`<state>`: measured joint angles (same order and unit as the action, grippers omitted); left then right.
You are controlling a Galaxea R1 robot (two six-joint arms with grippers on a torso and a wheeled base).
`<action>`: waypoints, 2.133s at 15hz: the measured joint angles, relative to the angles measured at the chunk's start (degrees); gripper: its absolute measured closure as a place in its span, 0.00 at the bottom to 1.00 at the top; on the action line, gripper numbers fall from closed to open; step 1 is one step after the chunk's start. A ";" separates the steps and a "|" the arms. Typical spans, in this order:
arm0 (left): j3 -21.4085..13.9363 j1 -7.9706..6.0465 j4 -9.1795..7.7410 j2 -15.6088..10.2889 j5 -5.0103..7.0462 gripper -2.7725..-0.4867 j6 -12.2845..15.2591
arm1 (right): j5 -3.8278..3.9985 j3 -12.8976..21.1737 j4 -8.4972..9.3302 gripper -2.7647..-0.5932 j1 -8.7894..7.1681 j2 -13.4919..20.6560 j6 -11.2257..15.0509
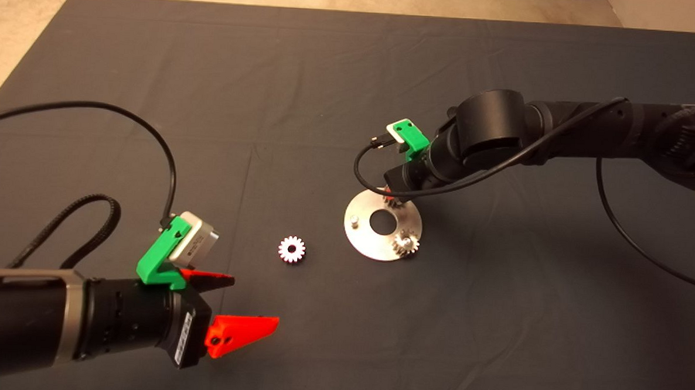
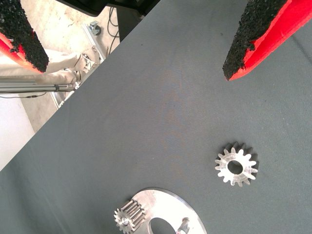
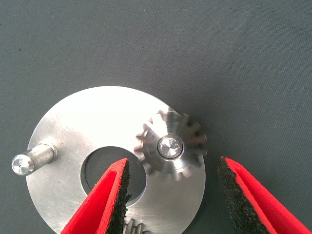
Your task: Install three planetary gears onto the carrier pins
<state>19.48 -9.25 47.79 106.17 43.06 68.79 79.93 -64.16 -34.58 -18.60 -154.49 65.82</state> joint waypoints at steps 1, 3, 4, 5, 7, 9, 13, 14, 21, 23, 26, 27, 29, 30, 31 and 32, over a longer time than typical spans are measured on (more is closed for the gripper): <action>0.00 0.00 0.00 -0.08 -0.01 0.07 0.00 | -0.02 0.01 0.00 0.67 0.01 0.01 0.00; 0.00 0.00 0.00 -0.15 -0.01 0.07 0.00 | 0.00 0.00 0.00 0.63 0.01 0.02 0.00; 0.00 0.00 0.00 -0.13 -0.01 0.07 0.00 | 0.02 0.00 0.00 0.60 0.00 0.04 0.00; 0.00 0.00 0.00 -0.13 -0.01 0.07 0.00 | 0.05 0.02 0.00 0.59 0.00 0.02 0.00; 0.00 0.00 0.00 -0.13 -0.01 0.07 0.00 | 0.16 0.02 0.00 0.53 0.00 0.07 0.00; 0.00 0.00 0.00 -0.13 -0.01 0.07 0.00 | 0.18 0.02 0.02 0.48 0.00 0.13 0.02; 0.00 0.00 0.00 -0.11 0.02 0.07 -0.16 | 0.09 0.05 0.91 0.45 -0.20 1.05 0.02; 0.00 0.00 0.00 -0.13 0.24 0.07 -0.27 | 0.09 0.05 2.45 0.45 -0.44 1.71 0.01; 0.00 0.00 0.00 0.06 1.80 0.07 -2.67 | 2.68 12.46 7.06 0.45 -8.22 17.53 0.00; 0.00 0.00 0.00 0.26 2.12 0.07 -2.86 | 3.02 22.06 7.25 0.45 -8.42 22.50 0.02; 0.00 -0.03 0.00 0.33 2.64 0.07 -3.84 | 2.28 34.66 7.17 0.45 -9.01 34.86 0.00; 0.00 -0.30 0.00 0.72 3.55 0.07 -4.82 | 2.45 35.86 6.75 0.45 -8.88 39.76 0.01; 0.00 -1.07 0.06 2.76 4.79 0.07 -6.08 | -0.84 37.82 5.07 0.45 -6.94 45.68 -0.49; 0.00 -1.11 0.04 3.40 5.07 0.07 -6.31 | -4.00 38.85 3.88 0.45 -5.07 46.84 -0.95; 0.00 -1.08 0.06 3.70 6.12 0.07 -6.58 | -6.58 39.62 1.61 0.45 -2.34 47.12 -1.46; 0.00 -1.11 0.05 3.97 7.37 0.07 -6.80 | -7.92 39.94 -1.14 0.45 0.60 47.05 -1.59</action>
<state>19.48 -10.36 47.84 110.14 50.43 61.99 72.02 -24.22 -35.72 -18.00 -107.44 64.23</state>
